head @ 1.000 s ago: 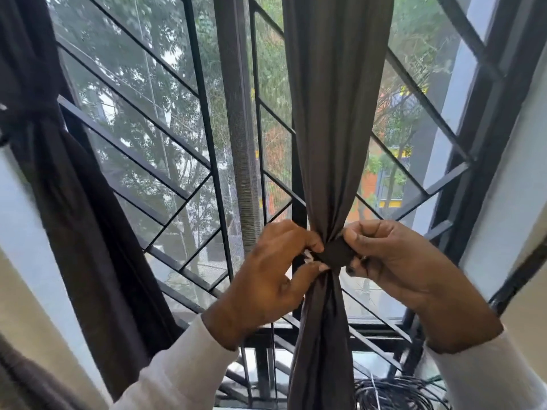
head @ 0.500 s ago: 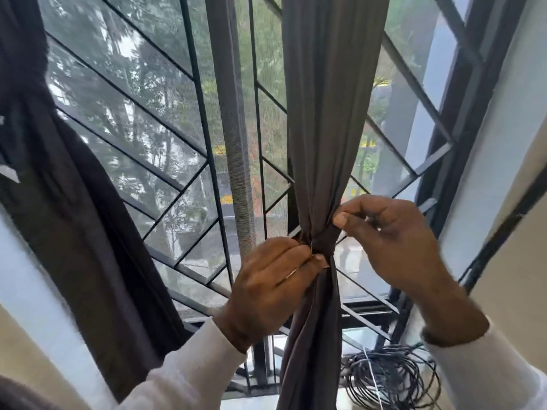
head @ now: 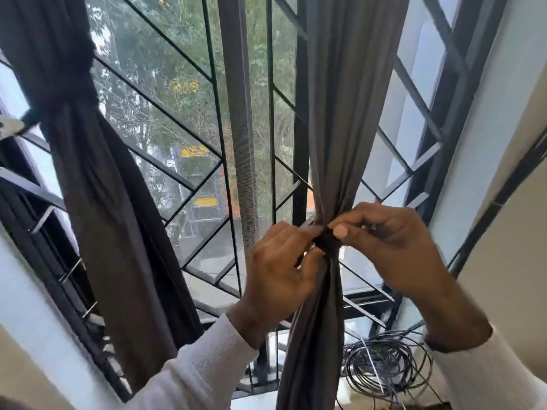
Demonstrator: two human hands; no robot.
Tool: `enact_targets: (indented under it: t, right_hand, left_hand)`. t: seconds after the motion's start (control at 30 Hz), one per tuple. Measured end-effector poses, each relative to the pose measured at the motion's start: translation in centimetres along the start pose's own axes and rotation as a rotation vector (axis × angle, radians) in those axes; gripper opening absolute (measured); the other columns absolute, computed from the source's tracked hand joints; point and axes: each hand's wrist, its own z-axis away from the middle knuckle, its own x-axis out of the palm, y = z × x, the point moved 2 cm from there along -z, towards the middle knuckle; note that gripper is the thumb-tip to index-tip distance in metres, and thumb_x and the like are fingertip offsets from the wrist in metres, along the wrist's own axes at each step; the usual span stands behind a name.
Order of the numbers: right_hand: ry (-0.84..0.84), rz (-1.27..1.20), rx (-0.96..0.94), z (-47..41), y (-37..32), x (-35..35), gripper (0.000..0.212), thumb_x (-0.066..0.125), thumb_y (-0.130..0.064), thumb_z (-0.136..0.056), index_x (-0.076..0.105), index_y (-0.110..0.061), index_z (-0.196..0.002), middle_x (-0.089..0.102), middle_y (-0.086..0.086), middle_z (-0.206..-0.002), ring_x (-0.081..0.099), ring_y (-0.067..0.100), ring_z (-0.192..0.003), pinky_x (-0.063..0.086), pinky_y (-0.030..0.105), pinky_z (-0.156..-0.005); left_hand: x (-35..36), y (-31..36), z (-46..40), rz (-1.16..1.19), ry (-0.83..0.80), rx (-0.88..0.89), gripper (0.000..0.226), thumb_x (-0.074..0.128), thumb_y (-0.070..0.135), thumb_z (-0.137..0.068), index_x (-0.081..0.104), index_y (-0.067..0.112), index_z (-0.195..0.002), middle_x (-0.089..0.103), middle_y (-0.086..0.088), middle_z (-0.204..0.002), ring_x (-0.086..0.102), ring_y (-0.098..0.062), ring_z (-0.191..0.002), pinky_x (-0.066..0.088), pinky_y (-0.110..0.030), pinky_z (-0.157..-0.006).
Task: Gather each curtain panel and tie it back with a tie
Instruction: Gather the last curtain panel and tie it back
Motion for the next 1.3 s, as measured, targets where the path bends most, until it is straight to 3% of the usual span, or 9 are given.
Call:
enact_targets:
  t: [0.13, 0.3, 0.5, 0.63, 0.73, 0.9, 1.0, 1.1, 1.3]
  right_hand:
    - [0.093, -0.162, 0.086, 0.6, 0.9, 0.2, 0.016, 0.064, -0.01, -0.101, 0.079, -0.007, -0.104, 0.079, 0.008, -0.088, 0.074, 0.025, -0.073, 0.052, 0.031, -0.062]
    - [0.026, 0.123, 0.129, 1.3, 1.6, 0.7, 0.024, 0.086, -0.014, -0.086, 0.078, -0.024, -0.107, 0.075, -0.001, -0.093, 0.07, 0.018, -0.08, 0.055, 0.035, -0.067]
    - [0.104, 0.31, -0.005, 0.8, 0.9, 0.9, 0.014, 0.091, -0.023, -0.082, 0.08, -0.024, -0.091, 0.06, -0.003, -0.09, 0.061, 0.016, -0.082, 0.05, 0.032, -0.066]
    - [0.152, 0.399, -0.22, 1.9, 0.6, 2.5, 0.013, 0.093, -0.014, -0.079, 0.084, -0.016, -0.087, 0.069, -0.002, -0.1, 0.068, 0.018, -0.095, 0.051, 0.026, -0.084]
    - [0.134, 0.302, -0.191, 2.0, 0.8, 2.7, 0.009, 0.087, -0.012, -0.086, 0.082, -0.016, -0.093, 0.074, -0.005, -0.097, 0.07, 0.015, -0.093, 0.052, 0.028, -0.079]
    - [0.095, 0.105, -0.002, 1.2, 1.0, 1.8, 0.026, 0.076, -0.008, -0.094, 0.069, -0.026, -0.111, 0.075, -0.005, -0.089, 0.068, 0.024, -0.085, 0.054, 0.047, -0.073]
    - [0.06, 0.115, -0.036, 0.8, 0.6, 1.7, 0.031, 0.082, -0.005, -0.088, 0.073, -0.027, -0.109, 0.075, -0.009, -0.083, 0.066, 0.013, -0.078, 0.048, 0.03, -0.074]
    - [0.039, 0.195, -0.097, 0.4, 0.3, 1.5, 0.033, 0.086, -0.003, -0.083, 0.082, -0.026, -0.107, 0.078, -0.015, -0.086, 0.071, 0.012, -0.08, 0.046, 0.019, -0.076]
    - [-0.006, 0.257, -0.233, 0.1, -0.2, 1.5, 0.022, 0.089, -0.014, -0.083, 0.084, -0.013, -0.104, 0.075, -0.01, -0.085, 0.07, 0.015, -0.077, 0.049, 0.017, -0.075]
  left_hand:
    - [0.2, -0.8, -0.1, 0.106, 0.051, -0.123, 0.019, 0.078, -0.004, -0.084, 0.078, 0.008, -0.098, 0.063, 0.008, -0.08, 0.061, -0.019, -0.072, 0.052, -0.045, -0.067]
    - [0.3, -1.3, 0.5, 0.165, 0.104, -0.142, 0.016, 0.075, -0.007, -0.085, 0.075, 0.005, -0.095, 0.064, 0.002, -0.08, 0.06, -0.024, -0.071, 0.051, -0.048, -0.063]
    - [0.8, -1.3, 0.4, 0.202, 0.12, -0.186, 0.015, 0.073, 0.0, -0.087, 0.075, 0.01, -0.097, 0.065, 0.004, -0.079, 0.062, -0.024, -0.07, 0.053, -0.047, -0.065]
    - [1.2, -1.2, -0.1, 0.313, 0.158, -0.365, 0.019, 0.071, 0.0, -0.088, 0.076, 0.017, -0.095, 0.072, 0.006, -0.08, 0.067, -0.016, -0.07, 0.058, -0.037, -0.065]
    - [1.5, -1.5, -0.4, 0.387, 0.128, -0.419, 0.024, 0.072, 0.001, -0.089, 0.076, 0.023, -0.097, 0.074, 0.009, -0.083, 0.068, -0.012, -0.073, 0.058, -0.032, -0.069]
    - [0.7, -2.3, -0.4, 0.428, -0.007, -0.325, 0.023, 0.074, -0.01, -0.094, 0.077, 0.01, -0.104, 0.077, 0.002, -0.093, 0.073, -0.023, -0.082, 0.061, -0.04, -0.073]
    - [0.2, -2.5, -0.5, 0.375, -0.054, -0.272, 0.024, 0.073, -0.012, -0.093, 0.076, 0.009, -0.105, 0.074, 0.002, -0.094, 0.07, -0.019, -0.083, 0.057, -0.032, -0.074]
    - [-0.1, -2.5, -0.6, 0.333, -0.087, -0.211, 0.021, 0.07, -0.009, -0.093, 0.076, 0.005, -0.108, 0.072, -0.003, -0.095, 0.068, -0.024, -0.085, 0.056, -0.036, -0.075]
    - [-0.9, -1.8, -0.4, 0.234, -0.079, -0.163, 0.021, 0.068, -0.006, -0.092, 0.072, 0.006, -0.109, 0.066, 0.002, -0.094, 0.063, -0.023, -0.084, 0.054, -0.038, -0.073]
